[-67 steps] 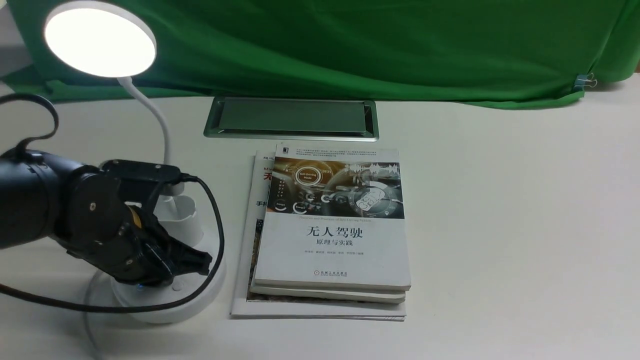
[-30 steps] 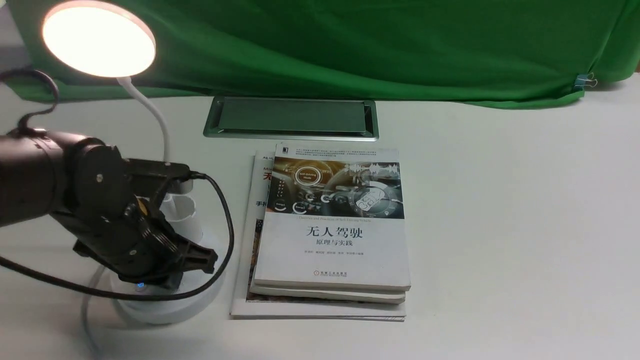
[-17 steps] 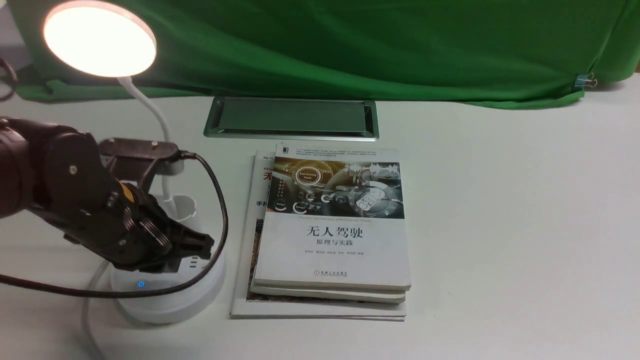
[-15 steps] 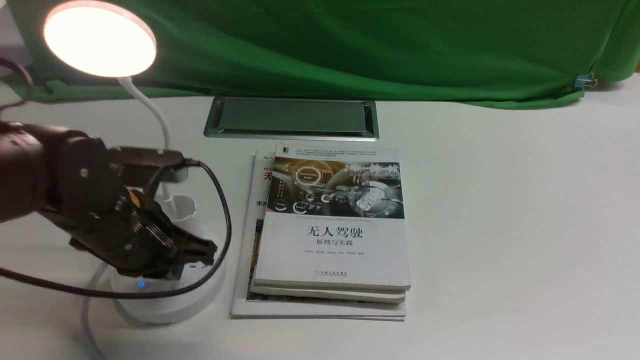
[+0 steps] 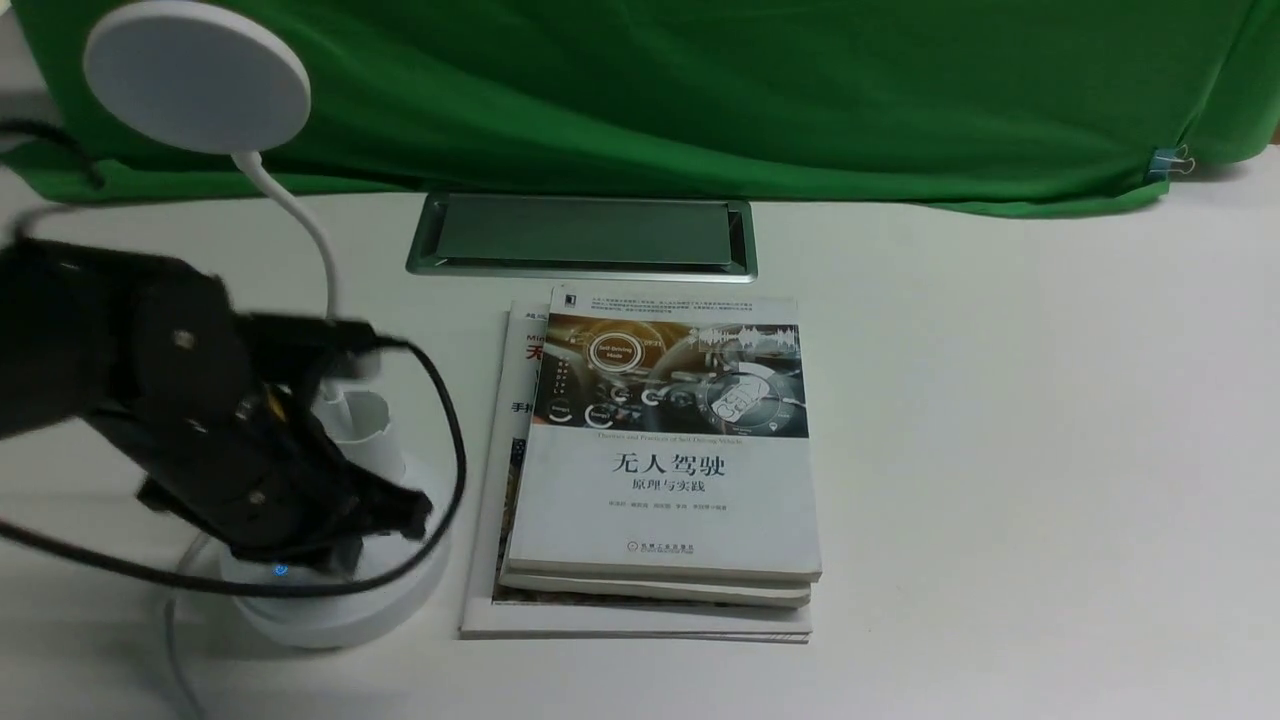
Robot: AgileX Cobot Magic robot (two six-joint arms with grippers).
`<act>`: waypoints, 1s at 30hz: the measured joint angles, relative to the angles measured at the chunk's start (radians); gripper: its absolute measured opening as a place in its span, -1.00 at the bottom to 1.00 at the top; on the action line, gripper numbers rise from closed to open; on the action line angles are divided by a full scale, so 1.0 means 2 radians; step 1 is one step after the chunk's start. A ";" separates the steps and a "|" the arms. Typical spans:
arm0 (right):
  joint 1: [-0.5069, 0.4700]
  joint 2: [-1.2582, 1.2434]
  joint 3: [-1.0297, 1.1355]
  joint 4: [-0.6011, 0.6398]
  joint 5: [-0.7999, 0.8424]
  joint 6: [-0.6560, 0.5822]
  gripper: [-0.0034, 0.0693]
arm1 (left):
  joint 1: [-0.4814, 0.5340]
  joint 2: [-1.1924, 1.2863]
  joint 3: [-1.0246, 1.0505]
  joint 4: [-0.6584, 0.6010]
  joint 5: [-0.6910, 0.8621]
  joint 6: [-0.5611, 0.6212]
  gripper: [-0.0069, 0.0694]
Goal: Turn off the desk lamp on the white desktop by hand.
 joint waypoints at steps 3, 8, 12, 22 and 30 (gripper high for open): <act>0.000 0.000 0.000 0.000 0.000 0.000 -0.81 | 0.000 -0.085 0.000 0.000 0.014 0.000 -0.81; 0.000 0.000 0.000 0.000 0.000 0.000 -0.81 | 0.000 -0.230 0.026 -0.014 0.032 0.000 -0.81; 0.000 0.000 0.000 0.000 0.000 0.000 -0.81 | 0.000 -0.345 0.080 -0.033 -0.007 0.000 -0.81; 0.000 0.000 0.000 0.000 -0.002 0.000 -0.81 | 0.000 -0.551 0.183 -0.035 -0.197 0.000 -0.81; 0.000 0.000 0.000 0.000 -0.003 0.000 -0.81 | 0.000 -0.572 0.185 -0.031 -0.204 0.000 -0.81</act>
